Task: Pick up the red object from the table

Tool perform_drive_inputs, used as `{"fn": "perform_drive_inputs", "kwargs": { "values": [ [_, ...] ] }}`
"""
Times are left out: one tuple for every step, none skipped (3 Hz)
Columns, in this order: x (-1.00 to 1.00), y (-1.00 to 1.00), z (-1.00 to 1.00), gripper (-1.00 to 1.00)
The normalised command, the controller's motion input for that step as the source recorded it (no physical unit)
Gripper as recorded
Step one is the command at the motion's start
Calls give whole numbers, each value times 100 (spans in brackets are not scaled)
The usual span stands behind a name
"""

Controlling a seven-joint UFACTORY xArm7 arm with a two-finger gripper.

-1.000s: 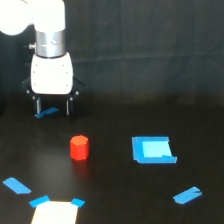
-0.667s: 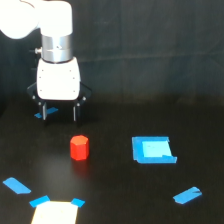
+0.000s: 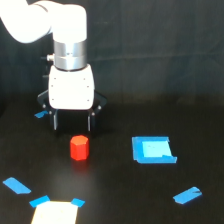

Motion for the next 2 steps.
{"fn": "perform_drive_inputs", "kwargs": {
  "values": [
    [65,-100,-39,100],
    [43,-100,-63,9]
  ]
}}
